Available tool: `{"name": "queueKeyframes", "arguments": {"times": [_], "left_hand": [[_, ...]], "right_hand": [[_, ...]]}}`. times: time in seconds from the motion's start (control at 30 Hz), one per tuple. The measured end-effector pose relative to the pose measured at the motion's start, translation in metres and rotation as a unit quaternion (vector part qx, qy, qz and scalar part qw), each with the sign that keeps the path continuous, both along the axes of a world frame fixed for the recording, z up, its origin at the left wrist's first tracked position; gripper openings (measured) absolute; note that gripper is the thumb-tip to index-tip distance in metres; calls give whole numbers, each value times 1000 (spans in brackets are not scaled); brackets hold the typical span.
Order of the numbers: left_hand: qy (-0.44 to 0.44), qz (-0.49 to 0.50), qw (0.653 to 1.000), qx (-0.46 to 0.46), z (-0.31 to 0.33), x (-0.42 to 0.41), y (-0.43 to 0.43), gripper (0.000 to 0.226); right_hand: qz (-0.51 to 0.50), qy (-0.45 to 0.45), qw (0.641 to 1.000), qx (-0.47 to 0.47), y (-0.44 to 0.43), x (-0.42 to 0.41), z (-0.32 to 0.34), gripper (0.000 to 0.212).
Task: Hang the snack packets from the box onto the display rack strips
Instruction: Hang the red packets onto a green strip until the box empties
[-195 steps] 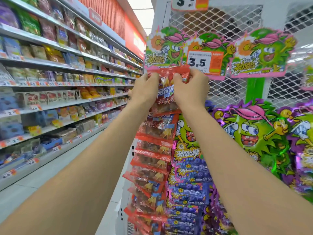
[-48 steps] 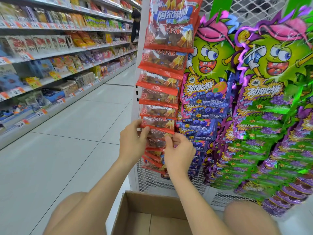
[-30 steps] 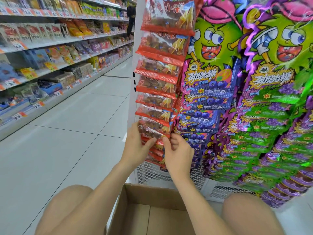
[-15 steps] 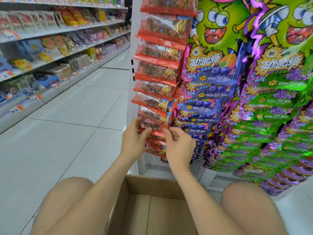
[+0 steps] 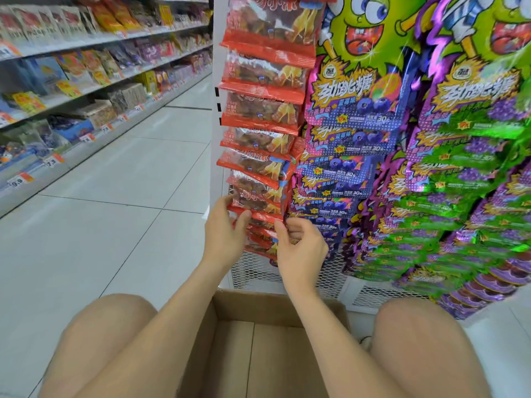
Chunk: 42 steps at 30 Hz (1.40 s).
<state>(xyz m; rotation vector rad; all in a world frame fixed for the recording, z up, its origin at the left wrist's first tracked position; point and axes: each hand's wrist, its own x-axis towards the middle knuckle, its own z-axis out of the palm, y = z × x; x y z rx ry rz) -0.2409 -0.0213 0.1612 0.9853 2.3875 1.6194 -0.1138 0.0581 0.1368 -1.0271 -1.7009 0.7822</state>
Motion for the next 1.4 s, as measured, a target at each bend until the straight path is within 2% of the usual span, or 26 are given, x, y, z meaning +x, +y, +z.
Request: {"name": "queueKeyframes", "arguments": {"times": [0.1, 0.17, 0.33, 0.5, 0.63, 0.77, 0.93, 1.03, 1.13, 1.23, 1.33, 1.4], "left_hand": [[-63, -1, 998, -8, -3, 1, 0, 44], [-99, -27, 994, -31, -6, 0, 0, 35], [-67, -27, 995, -71, -14, -3, -1, 20], [-99, -27, 990, -102, -28, -7, -1, 17], [-88, -51, 989, -108, -36, -5, 2, 17], [-93, -41, 991, -87, -34, 1, 4, 35], [-98, -16, 992, -72, -33, 1, 4, 34], [-93, -28, 992, -81, -32, 6, 3, 32], [-87, -28, 991, -95, -34, 7, 3, 35], [-85, -33, 987, -130, -38, 12, -1, 33], [-56, -37, 975, -210, -47, 19, -9, 23], [-37, -49, 962, -265, -56, 19, -19, 22]], "right_hand": [[22, -10, 999, -24, -8, 0, -14, 27], [61, -18, 998, -28, -11, -1, -19, 24], [62, -42, 997, -30, -5, -3, -29, 20], [39, -110, 990, -77, -4, -10, -50, 16], [-27, -78, 992, -91, -5, -15, -56, 24], [8, -57, 994, -94, -3, -14, -59, 13], [42, -31, 993, -106, 4, -14, -62, 5], [53, -24, 988, -140, 10, -13, -73, 19], [57, 9, 982, -181, 7, -13, -77, 13], [59, 22, 979, -193, 3, -8, -80, 11], [62, 14, 981, -184, 0, 2, -77, 10], [57, 6, 980, -192, -1, 13, -72, 19]]}}
